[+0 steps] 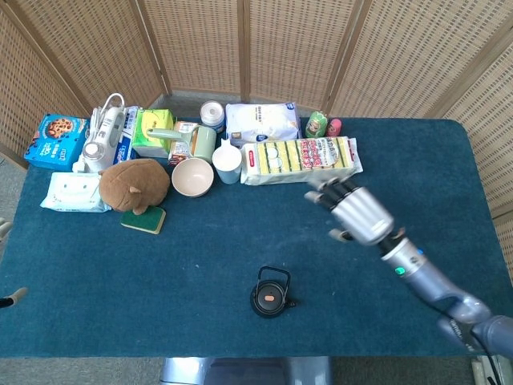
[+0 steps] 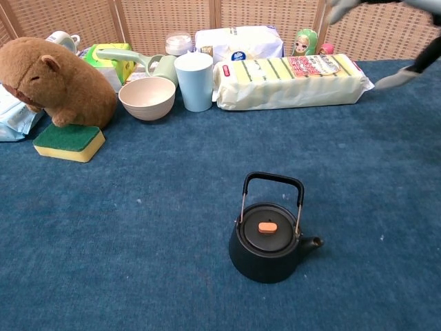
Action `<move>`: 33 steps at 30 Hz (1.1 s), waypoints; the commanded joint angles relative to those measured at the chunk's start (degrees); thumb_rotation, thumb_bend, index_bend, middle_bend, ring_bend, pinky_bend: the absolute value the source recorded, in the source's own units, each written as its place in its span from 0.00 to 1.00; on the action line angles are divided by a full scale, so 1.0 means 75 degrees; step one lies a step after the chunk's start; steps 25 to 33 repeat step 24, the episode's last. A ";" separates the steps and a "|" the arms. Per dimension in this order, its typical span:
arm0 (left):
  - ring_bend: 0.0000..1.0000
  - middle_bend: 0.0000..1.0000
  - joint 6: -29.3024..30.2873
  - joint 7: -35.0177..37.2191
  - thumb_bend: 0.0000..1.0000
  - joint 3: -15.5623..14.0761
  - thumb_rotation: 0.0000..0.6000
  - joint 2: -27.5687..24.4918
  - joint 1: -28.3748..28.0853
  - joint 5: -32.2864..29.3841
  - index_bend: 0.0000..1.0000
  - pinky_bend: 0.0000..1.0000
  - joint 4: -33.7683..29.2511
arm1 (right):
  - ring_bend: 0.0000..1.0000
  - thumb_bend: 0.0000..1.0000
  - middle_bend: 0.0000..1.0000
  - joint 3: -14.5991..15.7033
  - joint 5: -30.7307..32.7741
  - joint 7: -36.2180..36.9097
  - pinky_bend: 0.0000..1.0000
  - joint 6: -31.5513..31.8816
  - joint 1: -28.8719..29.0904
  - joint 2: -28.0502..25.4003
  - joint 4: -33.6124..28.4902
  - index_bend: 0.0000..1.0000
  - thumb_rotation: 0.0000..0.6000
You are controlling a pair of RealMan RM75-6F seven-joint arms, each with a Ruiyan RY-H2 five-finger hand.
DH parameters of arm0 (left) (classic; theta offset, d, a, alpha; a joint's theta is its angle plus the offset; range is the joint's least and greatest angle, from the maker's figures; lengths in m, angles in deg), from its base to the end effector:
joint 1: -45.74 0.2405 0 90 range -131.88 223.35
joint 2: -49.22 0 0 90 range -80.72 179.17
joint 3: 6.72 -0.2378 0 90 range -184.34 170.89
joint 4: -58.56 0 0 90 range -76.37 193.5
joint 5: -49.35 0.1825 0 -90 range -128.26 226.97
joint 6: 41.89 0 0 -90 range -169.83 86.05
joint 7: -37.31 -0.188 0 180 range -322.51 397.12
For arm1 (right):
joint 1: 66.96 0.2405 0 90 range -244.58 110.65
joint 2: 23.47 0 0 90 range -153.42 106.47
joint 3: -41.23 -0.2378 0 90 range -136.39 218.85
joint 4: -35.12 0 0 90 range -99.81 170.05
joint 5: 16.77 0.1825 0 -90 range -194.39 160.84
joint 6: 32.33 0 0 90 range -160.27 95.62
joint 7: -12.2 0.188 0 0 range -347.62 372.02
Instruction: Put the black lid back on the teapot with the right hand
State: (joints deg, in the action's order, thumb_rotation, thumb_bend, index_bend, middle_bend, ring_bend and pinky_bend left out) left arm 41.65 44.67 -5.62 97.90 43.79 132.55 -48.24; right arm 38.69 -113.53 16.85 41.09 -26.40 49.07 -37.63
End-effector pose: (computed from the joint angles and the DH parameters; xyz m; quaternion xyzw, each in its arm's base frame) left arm -0.2743 0.1988 0.2241 -0.5551 -0.4599 -0.3822 0.5782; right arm -0.1365 -0.3656 0.1134 0.7795 -0.1466 0.4513 0.4088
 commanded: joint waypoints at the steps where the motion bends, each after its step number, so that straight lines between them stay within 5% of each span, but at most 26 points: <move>1: 0.00 0.00 -0.0004 0.0021 0.09 0.0002 1.00 -0.0009 -0.0005 0.0011 0.00 0.00 0.0013 | 0.05 0.09 0.12 -0.0074 0.0611 0.0511 0.06 0.0361 -0.0726 -0.0147 0.0215 0.20 0.85; 16: 0.00 0.00 0.0304 0.0115 0.09 -0.0071 1.00 -0.0044 0.0139 0.0302 0.00 0.00 0.0065 | 0.00 0.13 0.09 0.0433 0.1711 -0.0469 0.00 0.0837 -0.2458 -0.1203 -0.2337 0.21 0.78; 23: 0.00 0.00 0.0592 -0.0024 0.09 -0.0087 1.00 0.0052 0.0279 0.0400 0.00 0.00 0.0083 | 0.00 0.13 0.09 0.0545 0.1289 -0.0809 0.00 0.1729 -0.3132 -0.0793 -0.2382 0.23 0.80; 33: 0.00 0.00 0.0620 -0.0014 0.09 -0.0093 1.00 0.0053 0.0294 0.0422 0.00 0.00 0.0086 | 0.00 0.14 0.09 0.0561 0.1272 -0.0750 0.00 0.1769 -0.3200 -0.0749 -0.2389 0.23 0.80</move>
